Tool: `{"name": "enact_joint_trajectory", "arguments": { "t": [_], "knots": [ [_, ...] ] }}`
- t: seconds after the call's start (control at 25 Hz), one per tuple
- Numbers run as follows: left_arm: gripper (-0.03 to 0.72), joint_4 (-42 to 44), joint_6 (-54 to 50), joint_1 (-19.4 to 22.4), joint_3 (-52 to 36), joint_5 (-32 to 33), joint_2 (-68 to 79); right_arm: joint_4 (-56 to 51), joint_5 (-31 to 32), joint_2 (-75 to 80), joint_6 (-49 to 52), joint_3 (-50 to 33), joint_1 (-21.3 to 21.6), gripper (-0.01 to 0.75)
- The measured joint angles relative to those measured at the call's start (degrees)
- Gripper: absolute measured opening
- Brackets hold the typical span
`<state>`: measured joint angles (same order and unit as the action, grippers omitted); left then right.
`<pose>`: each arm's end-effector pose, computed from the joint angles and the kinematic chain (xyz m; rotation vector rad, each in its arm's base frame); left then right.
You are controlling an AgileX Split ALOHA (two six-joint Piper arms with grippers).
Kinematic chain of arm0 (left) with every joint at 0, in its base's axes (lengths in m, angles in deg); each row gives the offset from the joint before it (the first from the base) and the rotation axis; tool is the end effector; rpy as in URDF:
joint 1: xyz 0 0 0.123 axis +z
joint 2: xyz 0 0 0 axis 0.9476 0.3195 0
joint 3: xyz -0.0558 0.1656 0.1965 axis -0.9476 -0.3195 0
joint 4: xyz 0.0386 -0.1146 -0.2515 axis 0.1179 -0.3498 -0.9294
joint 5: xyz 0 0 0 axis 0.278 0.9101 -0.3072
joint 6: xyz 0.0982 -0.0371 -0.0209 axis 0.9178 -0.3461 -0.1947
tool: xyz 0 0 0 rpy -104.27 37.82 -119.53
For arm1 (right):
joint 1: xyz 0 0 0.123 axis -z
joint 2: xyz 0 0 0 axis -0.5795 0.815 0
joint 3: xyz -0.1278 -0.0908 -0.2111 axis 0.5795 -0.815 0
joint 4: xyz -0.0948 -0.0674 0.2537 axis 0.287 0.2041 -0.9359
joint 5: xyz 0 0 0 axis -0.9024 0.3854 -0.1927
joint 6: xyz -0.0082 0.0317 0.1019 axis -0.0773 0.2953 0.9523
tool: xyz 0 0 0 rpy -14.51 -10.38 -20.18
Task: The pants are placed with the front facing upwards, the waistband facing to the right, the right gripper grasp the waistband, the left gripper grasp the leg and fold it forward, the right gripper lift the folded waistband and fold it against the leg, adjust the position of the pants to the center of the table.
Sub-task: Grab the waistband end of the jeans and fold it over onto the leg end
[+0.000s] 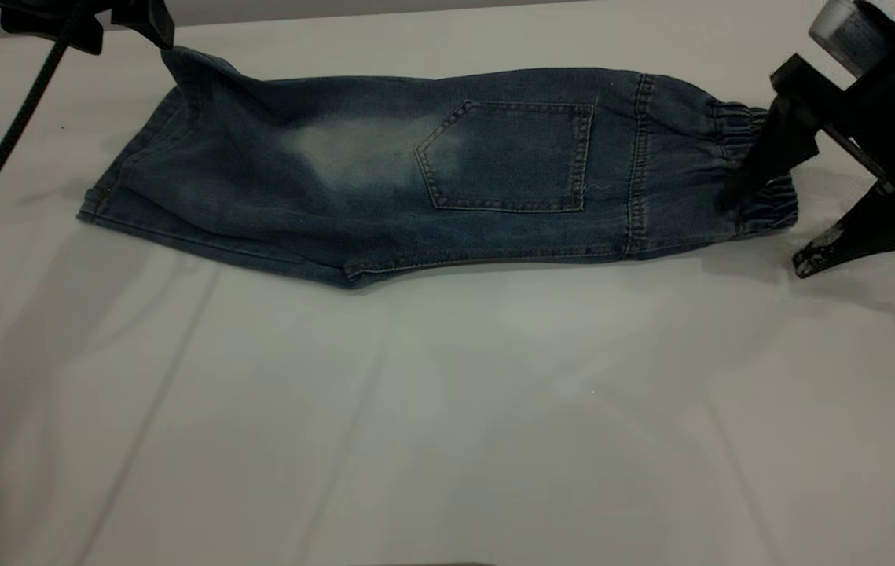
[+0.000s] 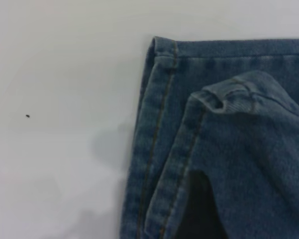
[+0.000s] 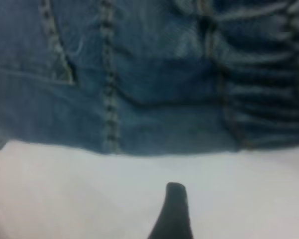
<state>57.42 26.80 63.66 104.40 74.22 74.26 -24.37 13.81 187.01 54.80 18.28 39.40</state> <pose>0.4420 -0.0596 0.1099 0.0512 2.3867 -0.1034 0.3537 0.0398 0.0018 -0.4785 -2.9339 -0.9934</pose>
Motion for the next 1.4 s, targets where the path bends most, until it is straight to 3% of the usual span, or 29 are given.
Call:
{"name": "enact_joint_trajectory", "arguments": {
  "t": [0.24, 0.64, 0.8, 1.08, 1.24, 1.4],
  "knots": [
    [0.477, 0.0, 1.03, -1.4, 0.0, 0.86, 0.0, -6.75, -4.88, 1.08, -4.35, 0.0, 0.0, 0.583],
    [0.477, 0.0, 2.51, -1.54, 0.0, 5.45, 0.0, -18.6, -2.92, 4.38, -11.87, 0.33, 0.0, 0.568],
    [0.477, 0.0, 2.75, -1.54, 0.0, 7.84, 0.0, -20.53, -5.35, 4.43, -15.06, 0.33, 0.0, 0.471],
    [0.477, 0.0, 5.7, -5.25, 0.0, 9.24, 0.9, -21.28, -7.93, 4.43, -19.0, 0.33, 0.0, 0.097],
    [0.477, -0.27, 7.18, -9.94, 0.0, 7.57, 4.16, -21.37, -7.83, 0.99, -21.88, 0.15, 0.0, 0.076],
    [0.477, -1.9, 7.18, -15.36, 0.02, 1.45, 7.59, -21.37, -6.54, -4.72, -23.65, 0.15, 0.0, 0.076]
  ]
}}
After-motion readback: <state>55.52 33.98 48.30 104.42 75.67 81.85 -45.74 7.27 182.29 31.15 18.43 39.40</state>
